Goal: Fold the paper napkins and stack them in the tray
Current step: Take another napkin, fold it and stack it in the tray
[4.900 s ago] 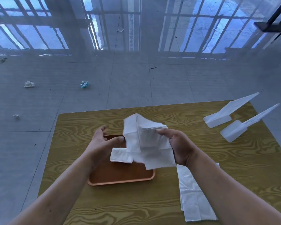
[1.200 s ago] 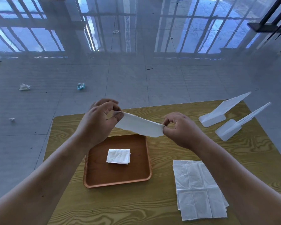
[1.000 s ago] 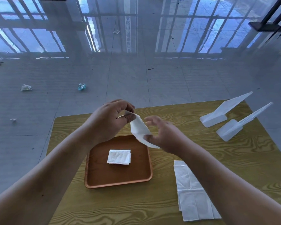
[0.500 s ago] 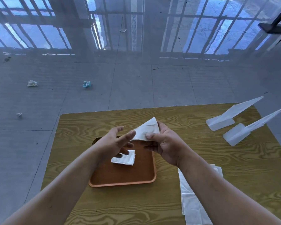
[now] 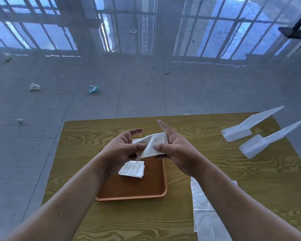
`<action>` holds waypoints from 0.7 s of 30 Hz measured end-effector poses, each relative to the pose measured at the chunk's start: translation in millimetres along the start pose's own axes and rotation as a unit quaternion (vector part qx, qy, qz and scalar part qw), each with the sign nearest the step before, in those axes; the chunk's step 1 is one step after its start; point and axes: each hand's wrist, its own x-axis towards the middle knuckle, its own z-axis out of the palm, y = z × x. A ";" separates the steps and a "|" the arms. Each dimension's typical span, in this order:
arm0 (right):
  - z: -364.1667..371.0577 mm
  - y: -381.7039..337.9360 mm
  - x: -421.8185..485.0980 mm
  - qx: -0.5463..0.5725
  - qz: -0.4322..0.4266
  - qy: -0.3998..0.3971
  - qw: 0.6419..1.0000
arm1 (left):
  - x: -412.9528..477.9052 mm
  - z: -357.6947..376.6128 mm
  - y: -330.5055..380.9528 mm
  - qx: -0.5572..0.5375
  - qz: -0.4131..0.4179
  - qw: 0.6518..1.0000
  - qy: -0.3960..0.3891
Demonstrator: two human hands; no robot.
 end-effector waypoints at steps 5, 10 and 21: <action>-3.8 -4.4 6.2 -0.018 -0.038 0.086 0.995 | -1.7 5.1 11.0 0.084 0.082 0.993 0.022; -6.5 -5.5 5.8 -0.031 -0.053 0.087 0.994 | -6.3 10.3 17.2 0.182 0.121 0.973 0.075; -10.3 -7.9 4.6 -0.249 -0.117 0.137 0.952 | -4.2 -2.3 14.3 0.381 0.225 0.889 0.115</action>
